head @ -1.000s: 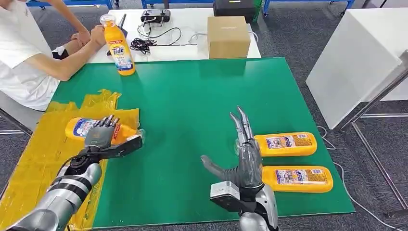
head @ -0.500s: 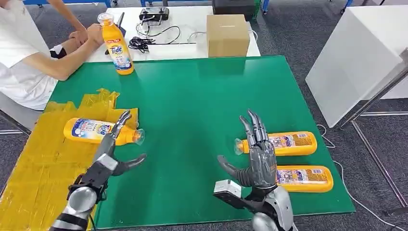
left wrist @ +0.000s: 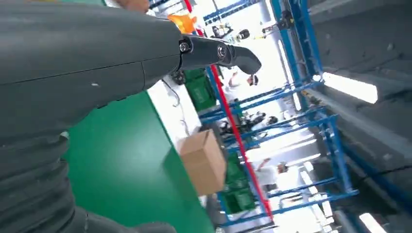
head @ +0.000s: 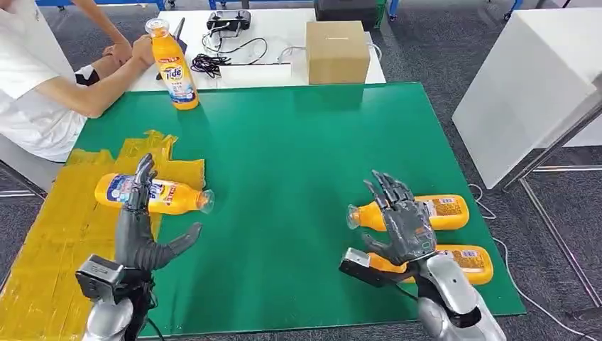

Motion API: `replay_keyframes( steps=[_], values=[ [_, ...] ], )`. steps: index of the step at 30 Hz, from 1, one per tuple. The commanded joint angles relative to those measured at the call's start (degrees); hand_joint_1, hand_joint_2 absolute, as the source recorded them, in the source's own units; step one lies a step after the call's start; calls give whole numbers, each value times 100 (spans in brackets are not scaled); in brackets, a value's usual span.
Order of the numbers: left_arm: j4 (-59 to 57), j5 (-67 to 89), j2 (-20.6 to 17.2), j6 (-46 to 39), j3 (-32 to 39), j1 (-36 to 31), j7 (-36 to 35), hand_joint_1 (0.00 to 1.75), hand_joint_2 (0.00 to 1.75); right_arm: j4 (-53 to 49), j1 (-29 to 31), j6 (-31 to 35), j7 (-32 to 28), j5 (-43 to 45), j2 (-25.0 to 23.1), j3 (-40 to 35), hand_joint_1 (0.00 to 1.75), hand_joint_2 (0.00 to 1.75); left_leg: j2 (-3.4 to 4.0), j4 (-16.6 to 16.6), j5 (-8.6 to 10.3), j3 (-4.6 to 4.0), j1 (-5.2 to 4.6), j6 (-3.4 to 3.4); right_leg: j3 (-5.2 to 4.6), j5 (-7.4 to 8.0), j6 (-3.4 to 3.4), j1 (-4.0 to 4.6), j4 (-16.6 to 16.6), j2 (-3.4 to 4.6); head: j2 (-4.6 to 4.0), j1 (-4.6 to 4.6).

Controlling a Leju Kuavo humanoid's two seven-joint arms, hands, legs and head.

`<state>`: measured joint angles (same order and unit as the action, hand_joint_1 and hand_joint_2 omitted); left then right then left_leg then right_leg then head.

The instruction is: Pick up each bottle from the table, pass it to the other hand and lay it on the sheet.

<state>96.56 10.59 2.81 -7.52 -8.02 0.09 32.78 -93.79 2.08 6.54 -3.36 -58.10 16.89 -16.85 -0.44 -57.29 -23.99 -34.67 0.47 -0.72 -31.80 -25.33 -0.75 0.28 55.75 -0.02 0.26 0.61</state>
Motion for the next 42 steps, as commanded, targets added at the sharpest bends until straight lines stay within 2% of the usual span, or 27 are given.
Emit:
replay_keyframes(
  steps=[1,11,12,19,24,31,42],
  values=[
    [-131,-638,303,-140,157,-52,-39,0,175,1385,466,-333,-258,240,741,285,0,175,-5,7,-6,26,-2,-5,33,-4,-10,-2,-15,-7,0,0],
    [-235,-666,273,-138,121,-104,-47,0,175,1615,642,-345,-220,207,663,192,0,175,3,9,-10,36,-1,1,37,-8,-6,-2,-13,0,0,0],
    [-248,-676,268,-131,98,-105,-47,0,175,1695,678,-376,-177,210,676,178,0,175,3,5,-4,15,0,0,17,-2,-4,1,-9,1,0,0],
    [-507,-721,253,-129,-40,-225,-47,0,175,2766,1083,-377,-96,278,611,157,0,175,6,14,-11,52,1,-4,57,-4,-13,2,-26,1,0,-2],
    [-654,-737,274,-137,-88,-278,-49,0,175,3153,1267,-214,40,94,431,109,0,175,5,9,-3,23,0,-1,25,0,-4,0,-14,2,0,0],
    [-819,-734,290,-164,-143,-334,-78,0,175,3863,1642,-236,299,-179,432,12,0,175,6,8,-5,26,-1,-1,27,-2,-4,-1,-13,3,0,0],
    [-1081,-811,320,-114,-200,-467,-121,0,175,5173,2231,-214,347,-312,269,15,0,175,5,6,-1,29,1,-2,31,1,-4,2,-13,-1,0,2]
  ],
)
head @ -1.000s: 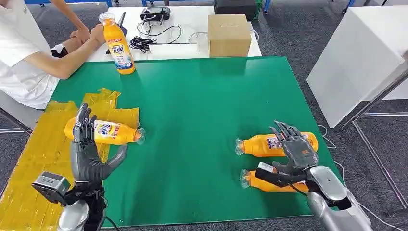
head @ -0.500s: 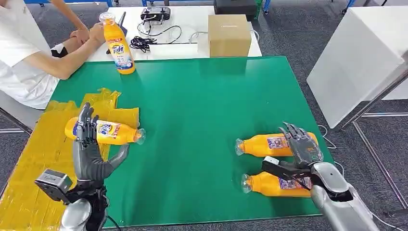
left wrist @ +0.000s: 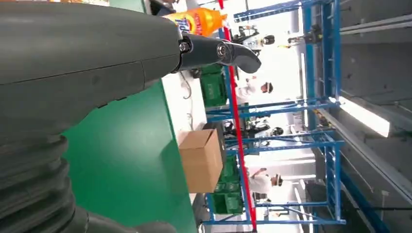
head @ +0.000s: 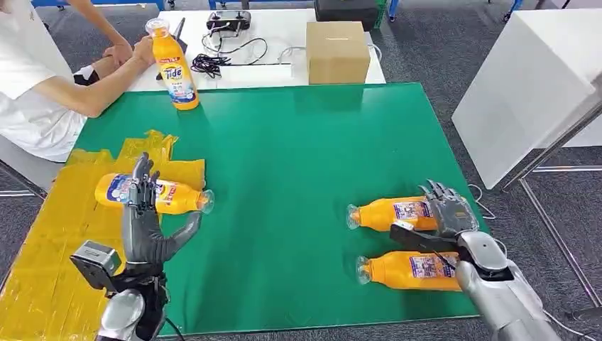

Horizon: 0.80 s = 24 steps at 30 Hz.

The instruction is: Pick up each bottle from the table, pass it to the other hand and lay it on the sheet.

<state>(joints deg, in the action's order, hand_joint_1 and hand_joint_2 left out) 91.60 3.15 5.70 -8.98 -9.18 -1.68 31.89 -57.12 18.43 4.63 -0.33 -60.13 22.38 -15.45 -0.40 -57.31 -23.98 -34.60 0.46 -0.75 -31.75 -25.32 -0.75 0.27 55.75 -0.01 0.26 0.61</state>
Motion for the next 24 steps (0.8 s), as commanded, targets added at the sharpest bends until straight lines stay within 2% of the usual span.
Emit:
replay_keyframes(
  steps=[1,5,6,7,9,13,15,24],
  values=[
    [-618,-87,35,47,-98,-316,-36,0,175,1711,686,-38,67,-172,-314,-152,0,175,-1,10,-1,25,2,1,29,0,-5,2,-14,-3,0,0],
    [-794,-132,60,72,-170,-437,-41,0,175,2457,985,-306,38,-328,-370,-330,0,175,3,11,0,38,2,0,43,2,-5,2,-17,0,0,0],
    [-863,-161,65,75,-181,-481,-38,0,175,2636,1057,-426,-17,-363,-360,-410,138,175,6,14,0,48,4,0,53,5,-7,3,-23,0,0,-2],
    [-901,-174,64,76,-197,-507,-35,0,175,2746,1102,-511,-56,-378,-345,-460,164,175,4,17,2,57,2,0,61,4,-9,1,-25,-6,0,0],
    [-1013,-227,69,78,-223,-586,-4,0,175,2981,1212,-796,-233,-439,-256,-642,175,175,-1,9,2,61,4,-2,65,3,-5,3,-19,-10,0,0],
    [-1116,-293,63,80,-266,-666,39,0,175,3095,1265,-1051,-427,-432,-134,-837,175,175,-8,10,-4,94,2,-16,92,2,-7,0,-21,-21,0,2],
    [-1133,-310,64,77,-281,-680,47,0,175,3091,1259,-1077,-451,-424,-109,-881,175,175,-9,6,-11,112,3,-26,61,-4,-15,1,-22,-19,0,4],
    [-1157,-347,73,66,-308,-708,55,0,175,3090,1202,-1102,-454,-375,-129,-1002,175,175,-24,22,-16,143,5,-31,132,-14,-30,2,-53,-30,0,2]
  ],
)
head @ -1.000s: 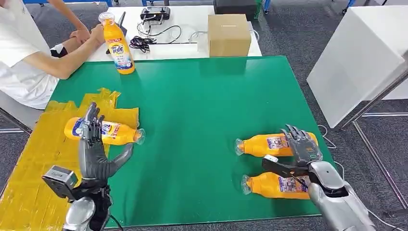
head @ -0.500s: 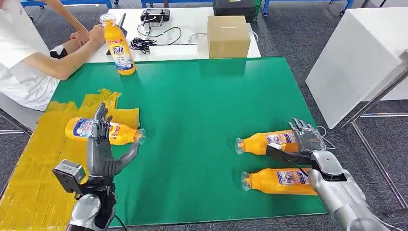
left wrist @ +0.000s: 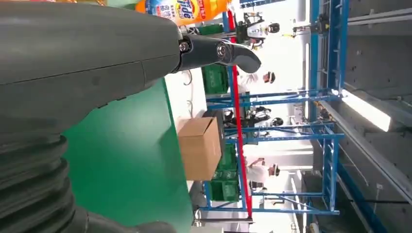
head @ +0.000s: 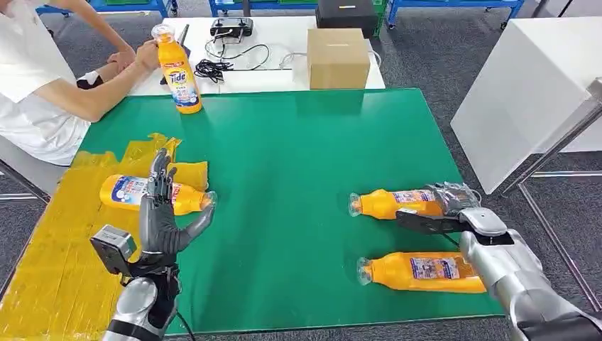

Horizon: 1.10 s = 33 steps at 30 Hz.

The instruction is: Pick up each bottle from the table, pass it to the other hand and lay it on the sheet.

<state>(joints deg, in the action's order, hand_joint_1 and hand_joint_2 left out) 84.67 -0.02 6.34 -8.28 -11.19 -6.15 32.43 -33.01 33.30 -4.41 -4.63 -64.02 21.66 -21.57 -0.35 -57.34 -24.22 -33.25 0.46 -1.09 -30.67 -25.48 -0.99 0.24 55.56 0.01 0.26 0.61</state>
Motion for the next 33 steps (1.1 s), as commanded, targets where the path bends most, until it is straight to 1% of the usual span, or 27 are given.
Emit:
replay_keyframes(
  steps=[1,3,5,7,8,9,11,12,13,14,15,16,17,18,19,20,21,22,23,24,25,26,30,31,32,33],
  values=[
    [-464,-30,9,-4,-107,-262,0,0,175,679,-286,-197,-24,14,-57,-390,175,175,-18,10,1,11,7,2,43,-1,-2,6,-19,-20,0,0],
    [-458,-31,10,-4,-110,-257,0,0,175,674,-285,-193,-24,14,-59,-397,175,175,-26,13,3,14,8,3,57,-1,-3,6,-27,-28,0,0],
    [-376,-33,16,-11,-91,-207,1,0,175,539,-359,288,140,57,-161,-316,175,175,-25,12,5,12,6,2,56,0,-4,4,-24,-27,0,0],
    [-221,-8,30,-43,-46,-107,-65,0,175,283,-476,1003,364,165,-370,-48,175,175,-20,12,1,15,9,0,52,-3,-12,5,-26,-21,0,2],
    [-92,84,22,-62,-34,-15,-142,0,175,-75,-655,1708,477,340,-588,331,175,175,-13,15,-1,21,9,-2,51,-1,-12,6,-29,-15,0,2],
    [-10,149,8,-65,-40,46,-213,0,175,-482,-842,2138,487,511,-772,656,175,175,-7,16,-2,20,9,-5,47,1,-13,5,-29,-9,0,2],
    [143,237,-25,-86,-67,178,-263,0,175,-1543,-1334,2371,236,1048,-1129,1227,175,175,4,29,-2,15,10,0,58,6,-11,7,-38,5,0,0],
    [149,236,-28,-88,-68,192,-262,0,175,-1687,-1387,2337,346,993,-1145,1218,175,175,26,18,-12,21,11,0,64,3,-9,9,-26,29,0,0],
    [140,307,-64,-115,-113,209,-294,0,175,-2203,-1622,2546,-93,1646,-1364,1623,175,175,14,20,-9,15,9,-1,62,2,-11,9,-27,16,0,9],
    [130,342,-80,-119,-139,216,-313,0,175,-2409,-1698,2748,-247,1798,-1463,1745,175,175,24,20,-9,11,6,0,51,2,-11,8,-23,24,0,2],
    [118,345,-82,-122,-159,221,-313,0,175,-2624,-1793,2710,-223,1794,-1490,1744,175,175,21,13,-11,1,0,0,39,-5,-9,3,-7,23,0,4],
    [71,470,-155,-103,-278,206,-426,0,175,-3121,-1972,2980,-514,2201,-1771,2011,175,175,41,14,-16,-8,2,5,30,-3,-6,6,-6,41,0,-4],
    [16,566,-219,-78,-376,176,-553,0,175,-3405,-2060,2931,-733,2614,-1929,2112,175,175,30,11,-13,-10,2,0,32,-2,-9,10,-11,24,0,0],
    [-49,671,-296,-55,-469,134,-647,0,175,-3582,-2105,2840,-804,2862,-2046,2141,175,175,16,12,-11,-12,1,2,25,-7,-10,7,-8,9,0,-2],
    [-118,735,-338,4,-554,72,-740,0,175,-3745,-2137,2850,-903,3126,-2219,2178,175,175,20,15,-13,-9,1,4,25,-9,-9,6,-8,12,0,0],
    [-148,743,-347,50,-597,35,-776,0,175,-3773,-2126,2812,-945,3249,-2314,2152,175,175,-8,8,-10,-25,0,1,20,-12,-11,5,-3,-5,0,0],
    [-192,748,-363,144,-675,-27,-830,0,175,-3763,-2091,2735,-1026,3501,-2433,2130,175,175,-16,8,-10,-32,-1,4,11,-14,-11,4,0,-12,0,0],
    [-227,740,-357,234,-750,-90,-884,0,175,-3721,-2051,2745,-1112,3638,-2543,2056,175,175,-2,9,-15,-32,2,7,11,-14,-11,7,-1,-1,0,-2],
    [-232,740,-346,238,-761,-105,-890,0,175,-3709,-2047,2764,-1119,3640,-2567,2038,175,175,-5,8,-9,-50,0,3,-7,-11,-13,5,1,-3,0,-2],
    [-232,740,-346,238,-761,-105,-890,0,175,-3709,-2047,2764,-1119,3640,-2567,2038,175,175,-3,8,-11,-49,0,3,-6,-13,-14,6,0,-4,0,0],
    [-248,750,-357,274,-813,-137,-932,0,175,-3677,-2027,2749,-1215,3798,-2607,1997,175,175,4,9,-16,-43,2,3,0,-14,-16,8,-4,0,0,-2],
    [-261,760,-374,307,-867,-172,-955,0,175,-3720,-2024,2628,-1374,4061,-2669,1945,175,175,-4,9,-9,-58,0,1,-15,-12,-16,5,-2,-7,0,0],
    [-265,761,-368,312,-882,-188,-961,0,175,-3725,-2017,2627,-1369,4062,-2696,1890,175,175,-7,8,-10,-61,0,1,-15,-14,-18,4,-3,-9,0,0],
    [-271,753,-380,334,-896,-196,-979,0,175,-3755,-2026,2599,-1402,4163,-2707,1890,175,175,-12,8,-5,-73,-1,0,-26,-11,-16,3,-2,-13,0,2],
    [-316,698,-381,407,-939,-258,-1017,0,175,-3817,-2034,2414,-1566,4486,-2759,1836,175,175,-6,8,-9,-66,-1,1,-20,-12,-17,2,-3,-7,0,0],
    [-354,664,-376,441,-961,-302,-1036,0,175,-3840,-2026,2299,-1589,4629,-2799,1771,175,175,-6,9,-10,-62,-2,2,-16,-14,-17,0,-4,-8,0,0]
  ],
)
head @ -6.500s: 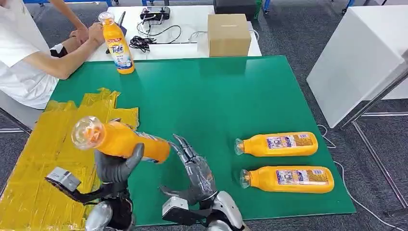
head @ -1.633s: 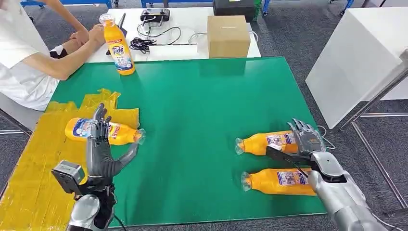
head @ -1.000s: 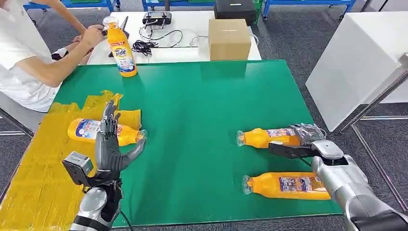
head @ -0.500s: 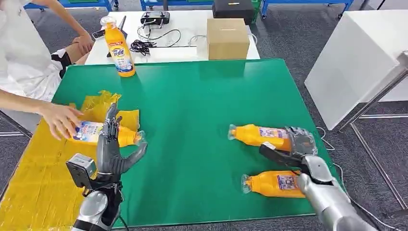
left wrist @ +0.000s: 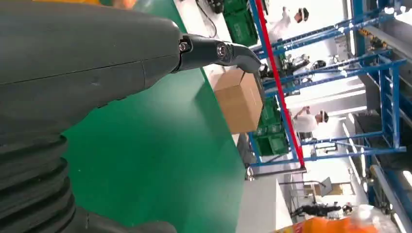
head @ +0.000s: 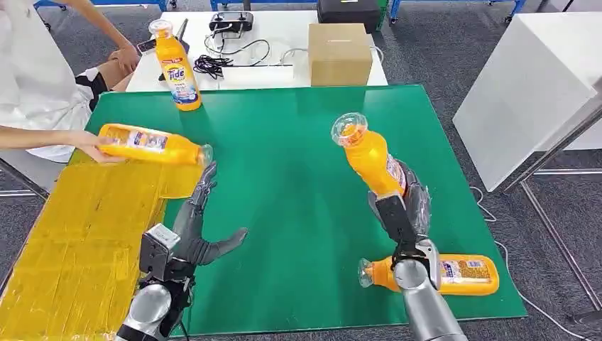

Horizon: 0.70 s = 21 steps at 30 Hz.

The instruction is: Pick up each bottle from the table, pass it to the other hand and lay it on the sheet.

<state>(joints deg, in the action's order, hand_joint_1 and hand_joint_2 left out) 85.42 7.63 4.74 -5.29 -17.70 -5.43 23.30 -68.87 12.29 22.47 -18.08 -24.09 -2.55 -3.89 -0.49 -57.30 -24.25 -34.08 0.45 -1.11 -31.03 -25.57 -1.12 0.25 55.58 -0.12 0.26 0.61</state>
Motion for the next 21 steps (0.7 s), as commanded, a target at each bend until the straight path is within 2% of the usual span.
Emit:
replay_keyframes(
  steps=[1,2,3,5,10,14,16,18,21],
  values=[
    [-484,-164,-216,201,-349,-440,-145,0,175,-283,82,-648,-249,905,-411,-115,175,175,2,2,-3,9,-2,3,8,-3,-2,-3,-2,0,0,0],
    [-521,-199,-217,220,-373,-482,-156,0,175,-277,94,-837,-229,1092,-415,-201,175,175,1,3,-4,13,-3,4,12,-5,-3,-3,-3,-1,0,0],
    [-587,-291,-224,282,-397,-540,-193,0,175,-244,119,-1391,-192,1534,-425,-353,175,175,1,3,-5,17,-4,5,16,-6,-3,-5,-2,-1,0,2],
    [-751,-457,-256,370,-431,-653,-208,0,175,20,222,-1769,-186,1896,-427,-619,175,175,12,3,-4,12,-5,5,9,-1,-1,-8,-3,11,0,2],
    [-776,-499,-269,387,-454,-665,-199,0,175,287,313,-1840,-209,1899,-446,-902,175,175,19,11,-7,30,-3,8,24,-2,-1,-6,-12,16,0,0],
    [-874,-649,-258,496,-525,-761,-210,0,175,681,461,-2369,-219,1985,-593,-1501,175,175,14,6,-6,18,-4,3,14,-2,-3,-5,-8,14,0,0],
    [-908,-733,-265,509,-571,-816,-207,0,175,821,536,-2366,-277,2000,-666,-1891,175,175,23,6,-5,11,-6,3,5,1,-2,-7,-3,22,0,2],
    [-906,-741,-267,509,-578,-826,-207,0,175,818,536,-2350,-291,2006,-708,-1949,175,175,34,6,-10,22,-2,6,14,0,-2,-3,-6,32,0,2],
    [-921,-832,-253,530,-564,-850,-224,0,175,826,584,-2385,-298,1934,-704,-2139,175,175,9,6,-1,3,-4,3,-1,0,-1,-6,-4,9,0,0]
  ],
)
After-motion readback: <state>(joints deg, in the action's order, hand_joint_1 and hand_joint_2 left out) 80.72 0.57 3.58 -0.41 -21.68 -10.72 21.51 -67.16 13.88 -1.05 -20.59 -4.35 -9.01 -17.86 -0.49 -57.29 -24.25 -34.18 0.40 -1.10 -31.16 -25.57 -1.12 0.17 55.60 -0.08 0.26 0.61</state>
